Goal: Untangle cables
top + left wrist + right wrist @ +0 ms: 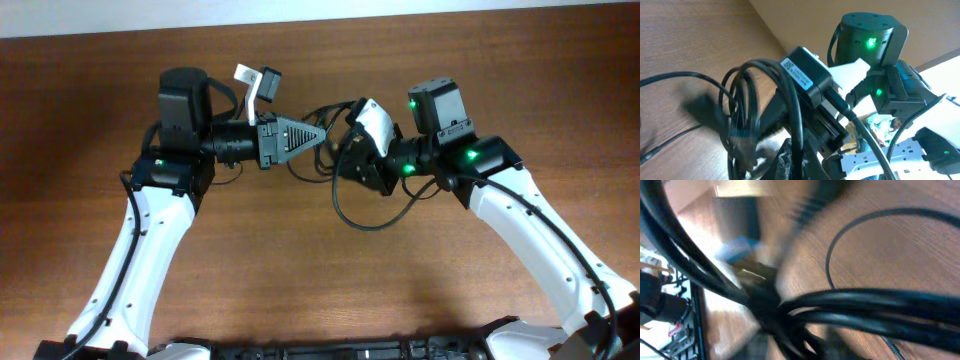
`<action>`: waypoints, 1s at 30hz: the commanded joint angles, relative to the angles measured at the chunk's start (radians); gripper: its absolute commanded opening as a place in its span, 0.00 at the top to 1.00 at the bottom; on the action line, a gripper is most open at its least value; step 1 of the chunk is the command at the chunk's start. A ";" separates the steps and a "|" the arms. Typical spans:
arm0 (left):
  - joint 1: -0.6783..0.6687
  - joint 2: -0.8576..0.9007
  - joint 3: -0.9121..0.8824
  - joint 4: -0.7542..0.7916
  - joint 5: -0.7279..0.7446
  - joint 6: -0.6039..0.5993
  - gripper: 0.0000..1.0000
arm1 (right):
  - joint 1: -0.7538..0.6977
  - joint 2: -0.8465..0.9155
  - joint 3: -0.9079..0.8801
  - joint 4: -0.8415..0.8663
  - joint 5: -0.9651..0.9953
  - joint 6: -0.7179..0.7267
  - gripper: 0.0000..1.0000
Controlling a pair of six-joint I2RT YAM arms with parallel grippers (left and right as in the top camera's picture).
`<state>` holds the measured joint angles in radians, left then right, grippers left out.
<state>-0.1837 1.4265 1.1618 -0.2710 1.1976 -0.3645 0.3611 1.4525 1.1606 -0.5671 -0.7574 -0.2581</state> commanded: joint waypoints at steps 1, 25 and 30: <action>0.005 -0.028 0.026 0.008 0.032 -0.008 1.00 | 0.005 0.009 0.020 0.003 -0.010 0.001 0.94; 0.005 -0.028 0.021 -0.468 -1.224 0.062 1.00 | -0.038 -0.154 0.084 -0.117 0.887 0.547 0.96; 0.116 -0.028 0.021 -0.505 -1.237 0.009 1.00 | -0.224 -0.233 0.084 -0.260 0.972 0.686 0.95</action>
<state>-0.1593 1.4178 1.1751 -0.7601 0.0502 -0.3012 0.2230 1.2304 1.2240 -0.7696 0.0868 0.3828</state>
